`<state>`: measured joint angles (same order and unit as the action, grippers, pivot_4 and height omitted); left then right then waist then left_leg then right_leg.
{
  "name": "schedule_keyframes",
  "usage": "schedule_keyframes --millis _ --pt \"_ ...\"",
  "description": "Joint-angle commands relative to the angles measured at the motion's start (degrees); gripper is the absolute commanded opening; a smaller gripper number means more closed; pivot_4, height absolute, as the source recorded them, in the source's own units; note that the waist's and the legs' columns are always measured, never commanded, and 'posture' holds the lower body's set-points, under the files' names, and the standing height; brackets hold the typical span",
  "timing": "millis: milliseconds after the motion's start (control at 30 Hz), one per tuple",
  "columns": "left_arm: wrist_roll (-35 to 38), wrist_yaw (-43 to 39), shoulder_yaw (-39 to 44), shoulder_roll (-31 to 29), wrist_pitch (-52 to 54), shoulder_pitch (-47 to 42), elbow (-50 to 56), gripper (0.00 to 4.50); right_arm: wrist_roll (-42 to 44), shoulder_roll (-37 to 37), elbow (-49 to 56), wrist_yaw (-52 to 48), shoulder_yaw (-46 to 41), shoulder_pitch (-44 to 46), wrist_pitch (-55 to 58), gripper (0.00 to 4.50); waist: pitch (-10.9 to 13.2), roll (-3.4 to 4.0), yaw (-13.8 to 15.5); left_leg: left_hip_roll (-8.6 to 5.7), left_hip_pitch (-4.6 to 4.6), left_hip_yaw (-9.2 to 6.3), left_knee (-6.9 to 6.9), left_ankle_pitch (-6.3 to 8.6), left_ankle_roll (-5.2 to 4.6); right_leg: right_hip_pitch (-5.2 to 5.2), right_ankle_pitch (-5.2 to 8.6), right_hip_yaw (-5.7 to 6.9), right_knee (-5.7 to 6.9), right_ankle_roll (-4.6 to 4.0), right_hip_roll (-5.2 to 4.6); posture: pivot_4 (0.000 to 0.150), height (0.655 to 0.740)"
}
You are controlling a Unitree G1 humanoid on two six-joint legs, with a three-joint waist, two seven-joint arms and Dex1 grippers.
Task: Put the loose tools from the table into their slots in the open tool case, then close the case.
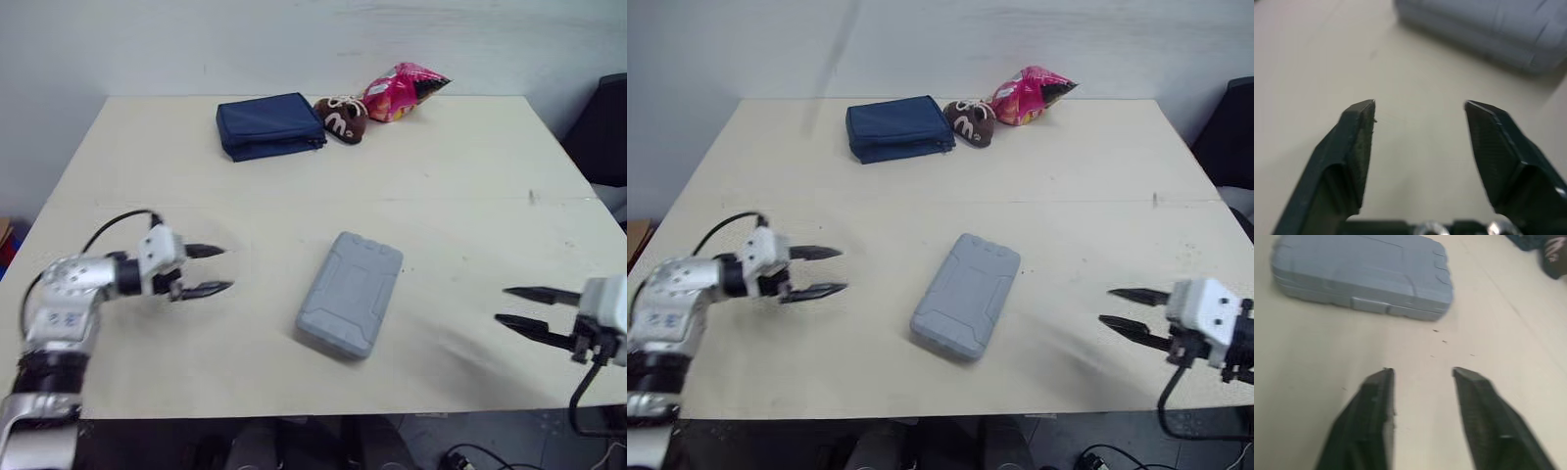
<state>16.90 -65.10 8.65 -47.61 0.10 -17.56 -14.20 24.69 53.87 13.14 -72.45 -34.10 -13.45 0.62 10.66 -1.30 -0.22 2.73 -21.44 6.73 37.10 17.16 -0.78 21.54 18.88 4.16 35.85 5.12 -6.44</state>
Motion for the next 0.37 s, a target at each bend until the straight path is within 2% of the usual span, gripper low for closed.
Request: schedule_keyframes --millis 33,67,200,367 --pt "0.82 2.72 6.01 -2.86 1.76 4.56 2.37 4.5 0.56 1.99 -1.28 -1.13 -2.66 1.3 -2.33 4.09 0.05 0.06 0.2 -0.01 -0.01 -0.03 -0.01 0.0 0.01 0.01 0.0 0.01 0.0 -0.01 -0.06 0.15 0.74" --pt "0.08 4.01 7.3 -3.46 1.32 6.18 2.38 4.5 0.44 2.21 -2.02 -1.42 -2.88 1.77 -2.91 4.45 0.08 0.11 0.12 -0.02 -0.03 -0.03 -0.01 0.01 0.02 0.05 0.01 -0.02 -0.01 -0.02 -0.08 0.15 0.74" --pt "-0.92 6.69 10.95 -5.12 -1.02 9.15 1.8 4.5 -0.11 3.85 -5.04 -2.4 -2.52 3.42 -4.57 4.45 0.1 0.15 0.22 -0.01 -0.05 -0.07 -0.18 0.04 0.07 0.08 0.04 -0.02 -0.15 -0.08 -0.13 0.15 0.74" --pt "0.95 8.13 12.6 -3.98 1.87 10.96 6.43 4.5 0.16 4.18 -5.33 -2.33 -0.1 4.81 -4.0 4.45 0.11 0.16 0.06 0.0 -0.1 -0.06 -0.23 0.14 0.23 0.13 0.05 0.0 -0.23 -0.11 -0.13 0.15 0.74"
